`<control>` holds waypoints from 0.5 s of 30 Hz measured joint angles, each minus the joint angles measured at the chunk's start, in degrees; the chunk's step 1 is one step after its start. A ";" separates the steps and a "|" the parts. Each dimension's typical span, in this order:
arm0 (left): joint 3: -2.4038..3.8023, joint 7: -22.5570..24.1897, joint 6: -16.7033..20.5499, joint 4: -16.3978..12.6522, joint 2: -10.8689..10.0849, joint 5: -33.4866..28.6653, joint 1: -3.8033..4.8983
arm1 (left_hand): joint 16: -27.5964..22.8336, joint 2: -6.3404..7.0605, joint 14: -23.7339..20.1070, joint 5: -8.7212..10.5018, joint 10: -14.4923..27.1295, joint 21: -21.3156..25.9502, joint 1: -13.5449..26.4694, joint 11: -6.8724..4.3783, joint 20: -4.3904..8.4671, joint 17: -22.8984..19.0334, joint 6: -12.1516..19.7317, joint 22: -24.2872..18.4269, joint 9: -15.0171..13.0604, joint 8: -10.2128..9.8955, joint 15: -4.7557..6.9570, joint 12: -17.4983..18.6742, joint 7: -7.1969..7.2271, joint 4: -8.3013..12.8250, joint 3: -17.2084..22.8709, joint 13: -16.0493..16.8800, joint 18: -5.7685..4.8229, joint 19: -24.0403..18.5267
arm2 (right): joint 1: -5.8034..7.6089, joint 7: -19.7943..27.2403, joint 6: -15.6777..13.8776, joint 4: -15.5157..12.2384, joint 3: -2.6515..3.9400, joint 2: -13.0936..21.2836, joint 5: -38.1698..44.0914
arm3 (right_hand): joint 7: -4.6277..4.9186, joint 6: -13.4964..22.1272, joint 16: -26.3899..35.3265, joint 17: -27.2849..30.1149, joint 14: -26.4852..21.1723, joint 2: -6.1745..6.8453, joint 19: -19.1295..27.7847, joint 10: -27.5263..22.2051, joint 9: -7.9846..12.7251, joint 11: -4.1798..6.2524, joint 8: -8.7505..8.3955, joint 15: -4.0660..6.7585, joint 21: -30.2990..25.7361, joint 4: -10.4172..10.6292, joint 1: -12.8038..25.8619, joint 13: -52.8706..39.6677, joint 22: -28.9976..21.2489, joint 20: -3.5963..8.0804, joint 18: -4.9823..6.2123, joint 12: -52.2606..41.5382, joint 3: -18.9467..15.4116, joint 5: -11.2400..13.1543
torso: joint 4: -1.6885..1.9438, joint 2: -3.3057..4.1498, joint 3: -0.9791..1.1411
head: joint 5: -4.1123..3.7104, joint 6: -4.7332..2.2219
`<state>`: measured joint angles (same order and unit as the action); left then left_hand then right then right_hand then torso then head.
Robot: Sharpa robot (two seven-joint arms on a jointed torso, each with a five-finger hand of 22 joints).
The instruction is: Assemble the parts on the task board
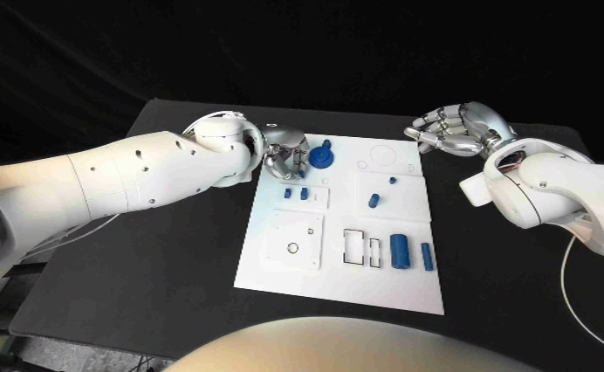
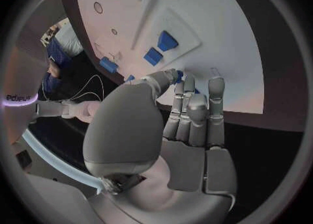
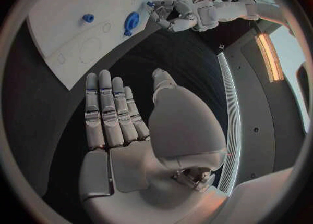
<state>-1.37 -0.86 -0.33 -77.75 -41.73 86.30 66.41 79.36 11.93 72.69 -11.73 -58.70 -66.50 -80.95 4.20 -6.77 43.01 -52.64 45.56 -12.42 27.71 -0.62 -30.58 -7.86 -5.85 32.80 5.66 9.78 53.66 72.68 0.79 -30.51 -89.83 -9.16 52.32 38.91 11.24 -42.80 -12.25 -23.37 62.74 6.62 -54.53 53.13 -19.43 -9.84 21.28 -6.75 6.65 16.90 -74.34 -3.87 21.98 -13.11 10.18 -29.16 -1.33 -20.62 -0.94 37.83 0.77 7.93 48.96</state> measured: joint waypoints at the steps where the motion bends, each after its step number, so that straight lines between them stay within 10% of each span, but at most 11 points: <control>1: -0.02 0.00 -0.03 0.04 0.02 -0.01 -0.01 | 0.00 0.00 0.00 0.00 0.00 0.00 0.00 0.00 0.00 0.00 0.00 0.00 0.00 0.00 0.00 0.00 0.00 0.00 0.00 0.00 0.00 0.00 | 0.00 0.00 0.00 0.00 0.00 0.01 0.00 | 0.00 0.00 0.00 0.00 0.00 0.00 0.00 0.00 0.00 0.00 0.00 0.00 0.00 0.00 0.00 0.00 0.00 0.00 0.00 0.00 0.00 0.00 | 0.00 0.01 -0.01 | -0.01 0.02; 15: -0.11 0.00 -0.25 0.24 0.16 -0.17 -0.01 | 0.23 0.00 0.13 0.01 -0.40 0.00 0.00 0.00 0.00 0.06 -0.50 0.14 0.01 -0.02 0.13 0.00 0.12 0.16 -0.16 0.01 -0.01 0.42 | -0.05 0.00 0.00 0.01 0.00 -0.01 0.00 | 0.00 0.00 0.00 0.00 0.00 0.00 0.00 0.00 0.00 0.00 0.00 0.00 0.00 0.00 0.00 0.00 0.00 0.00 0.00 0.00 0.00 0.00 | -0.01 -0.02 0.03 | 0.00 0.20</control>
<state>-1.48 -0.86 -0.58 -77.51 -41.58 86.13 66.39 79.59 11.93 72.82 -11.72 -59.11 -66.50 -80.95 4.20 -6.76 43.07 -53.14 45.70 -12.41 27.70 -0.49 -30.58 -7.75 -5.69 32.64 5.67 9.77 54.08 72.63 0.80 -30.51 -89.82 -9.16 52.31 38.92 11.24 -42.80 -12.25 -23.38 62.74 6.62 -54.53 53.13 -19.43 -9.84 21.28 -6.75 6.65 16.90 -74.34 -3.87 21.99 -13.11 10.18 -29.16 -1.33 -20.62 -0.94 37.81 0.80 7.93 49.16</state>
